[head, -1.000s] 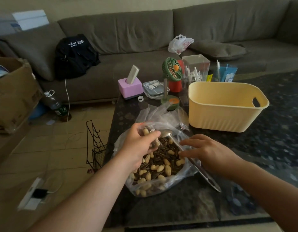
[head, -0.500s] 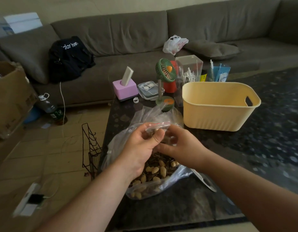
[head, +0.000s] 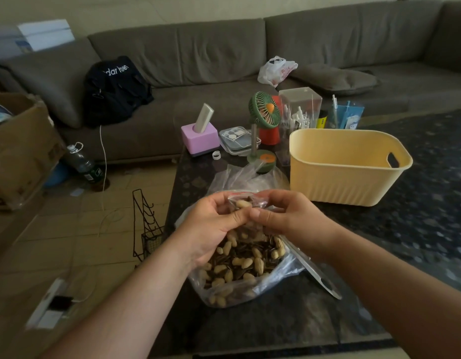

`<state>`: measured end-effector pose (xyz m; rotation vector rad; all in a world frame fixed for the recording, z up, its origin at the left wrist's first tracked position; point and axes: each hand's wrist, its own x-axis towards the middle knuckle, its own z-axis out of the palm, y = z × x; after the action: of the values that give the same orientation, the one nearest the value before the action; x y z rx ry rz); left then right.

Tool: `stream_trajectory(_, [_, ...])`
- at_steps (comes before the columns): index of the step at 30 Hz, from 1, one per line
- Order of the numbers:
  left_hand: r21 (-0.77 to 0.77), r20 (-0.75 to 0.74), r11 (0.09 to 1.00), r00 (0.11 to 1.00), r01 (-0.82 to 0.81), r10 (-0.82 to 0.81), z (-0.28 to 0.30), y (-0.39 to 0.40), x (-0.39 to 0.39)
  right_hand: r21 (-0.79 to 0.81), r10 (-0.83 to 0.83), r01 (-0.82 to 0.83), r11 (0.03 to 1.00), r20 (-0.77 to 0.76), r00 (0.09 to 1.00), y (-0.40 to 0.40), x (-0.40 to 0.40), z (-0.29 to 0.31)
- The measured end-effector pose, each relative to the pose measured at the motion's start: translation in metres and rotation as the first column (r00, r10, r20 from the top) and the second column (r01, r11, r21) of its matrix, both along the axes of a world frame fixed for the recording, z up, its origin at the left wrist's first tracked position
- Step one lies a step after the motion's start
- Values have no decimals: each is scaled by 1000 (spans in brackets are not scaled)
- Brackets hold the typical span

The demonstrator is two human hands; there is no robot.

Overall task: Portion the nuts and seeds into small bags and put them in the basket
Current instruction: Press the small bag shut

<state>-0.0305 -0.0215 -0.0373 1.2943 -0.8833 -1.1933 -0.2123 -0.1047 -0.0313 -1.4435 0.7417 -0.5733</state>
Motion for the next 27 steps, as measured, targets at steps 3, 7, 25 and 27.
stream_trajectory(3, [60, 25, 998, 1000, 16, -17, -2, 4, 8, -14, 19, -20, 1000, -40, 999, 1, 2, 1])
stream_trajectory(7, [123, 122, 992, 992, 23, -38, -5, 11, 15, 22, 48, -47, 999, -42, 998, 5, 5, 2])
stream_trajectory(25, [366, 211, 930, 972, 16, -100, -25, 13, 27, 134, 92, -49, 990, -336, 938, -2, 14, -15])
stream_trajectory(27, [341, 235, 940, 967, 14, -100, -25, 13, 27, 126, 91, -53, 991, -320, 943, -1, 14, -14])
